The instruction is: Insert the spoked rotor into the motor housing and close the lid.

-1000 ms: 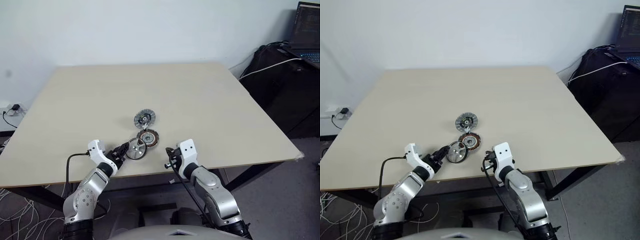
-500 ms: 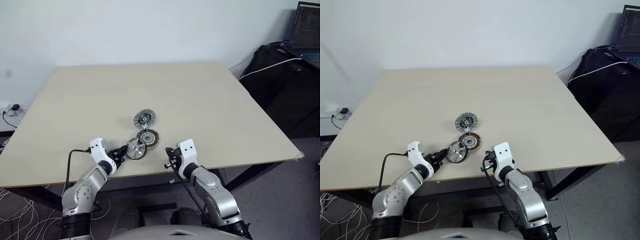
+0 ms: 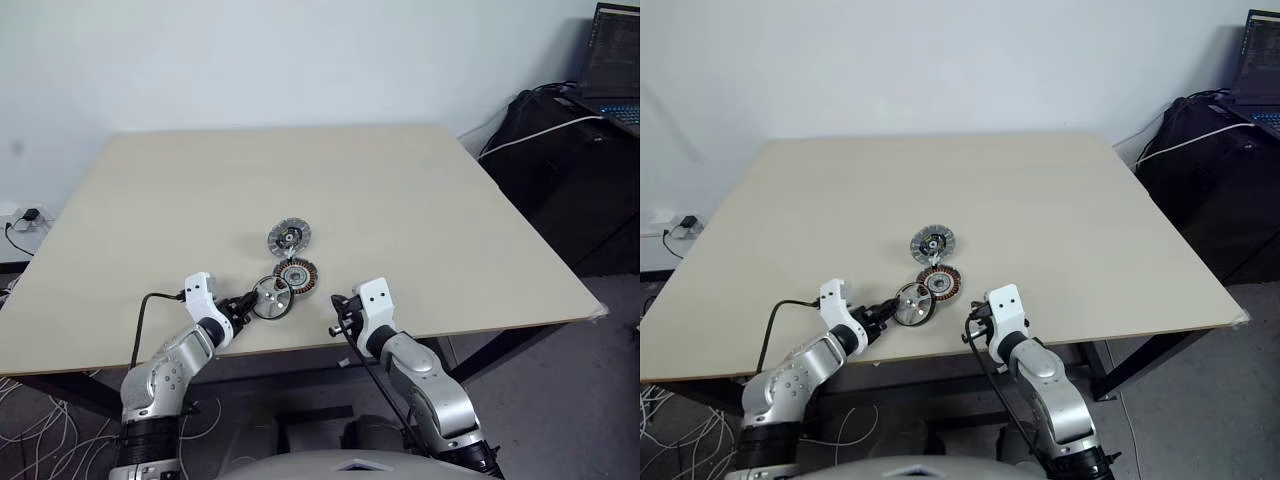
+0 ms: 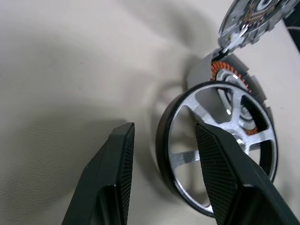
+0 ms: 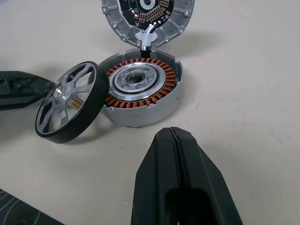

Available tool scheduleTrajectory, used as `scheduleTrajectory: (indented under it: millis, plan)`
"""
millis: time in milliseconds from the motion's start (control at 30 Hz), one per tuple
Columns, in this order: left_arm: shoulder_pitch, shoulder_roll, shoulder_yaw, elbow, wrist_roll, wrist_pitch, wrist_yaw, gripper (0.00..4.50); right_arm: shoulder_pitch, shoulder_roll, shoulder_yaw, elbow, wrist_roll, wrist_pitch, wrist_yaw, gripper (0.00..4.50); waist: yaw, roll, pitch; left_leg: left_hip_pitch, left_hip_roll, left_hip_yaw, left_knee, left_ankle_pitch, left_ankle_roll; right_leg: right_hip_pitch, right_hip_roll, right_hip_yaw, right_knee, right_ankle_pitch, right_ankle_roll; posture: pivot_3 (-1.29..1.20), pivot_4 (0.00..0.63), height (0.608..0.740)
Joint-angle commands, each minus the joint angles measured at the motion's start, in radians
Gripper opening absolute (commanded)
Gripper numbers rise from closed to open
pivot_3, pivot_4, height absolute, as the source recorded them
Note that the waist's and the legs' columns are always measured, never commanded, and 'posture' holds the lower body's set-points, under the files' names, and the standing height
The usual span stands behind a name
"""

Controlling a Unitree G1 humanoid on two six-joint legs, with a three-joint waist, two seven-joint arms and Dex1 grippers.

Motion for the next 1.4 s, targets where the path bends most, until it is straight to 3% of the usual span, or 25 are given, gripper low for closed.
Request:
scheduleTrajectory:
  millis: [33, 233, 333, 500, 1100, 1400]
  plan:
    - [-0.021, 0.007, -0.008, -0.006, 0.009, 0.016, -0.008, 2.16, -0.009, 0.006, -0.013, -0.046, 0.011, -0.007, -0.004, 0.0, 0.0, 0.0, 0.0, 0.0, 0.0, 0.0, 0.0, 0.0, 0.0, 0.0, 0.0, 0.0, 0.0, 0.0, 0.0, 0.0, 0.0, 0.74]
    - [-0.025, 0.006, -0.007, -0.006, 0.021, 0.023, -0.018, 2.16, -0.01, 0.008, -0.013, -0.044, 0.011, -0.008, -0.004, 0.0, 0.0, 0.0, 0.0, 0.0, 0.0, 0.0, 0.0, 0.0, 0.0, 0.0, 0.0, 0.0, 0.0, 0.0, 0.0, 0.0, 0.0, 0.74]
    - [-0.027, 0.004, -0.007, -0.006, 0.021, 0.025, -0.019, 1.57, -0.012, 0.008, -0.013, -0.044, 0.01, -0.009, -0.004, 0.0, 0.0, 0.0, 0.0, 0.0, 0.0, 0.0, 0.0, 0.0, 0.0, 0.0, -0.001, 0.0, 0.0, 0.0, 0.0, 0.0, 0.0, 0.74]
    - [-0.03, 0.0, -0.006, -0.006, 0.023, 0.029, -0.021, 0.02, -0.013, 0.008, -0.013, -0.044, 0.009, -0.01, -0.006, 0.0, 0.0, 0.0, 0.0, 0.0, 0.0, 0.0, -0.001, 0.0, 0.0, 0.0, -0.001, 0.0, 0.0, 0.0, 0.0, 0.0, 0.0, 0.74]
    - [-0.026, -0.011, 0.015, -0.066, 0.011, 0.048, 0.009, 0.02, -0.014, 0.009, -0.015, -0.042, 0.013, -0.007, -0.008, 0.0, 0.0, 0.0, 0.0, 0.0, 0.0, 0.0, -0.001, 0.0, 0.0, -0.001, -0.001, 0.0, 0.0, 0.0, 0.0, 0.0, 0.0, 0.74]
    - [-0.076, -0.066, 0.031, -0.152, -0.065, 0.075, 0.022, 0.02, -0.016, 0.007, -0.014, -0.038, 0.018, -0.007, -0.006, 0.0, 0.001, 0.0, 0.0, 0.0, 0.0, 0.0, -0.001, 0.0, 0.0, -0.001, -0.001, 0.0, 0.0, 0.0, 0.0, 0.0, 0.0, 0.74]
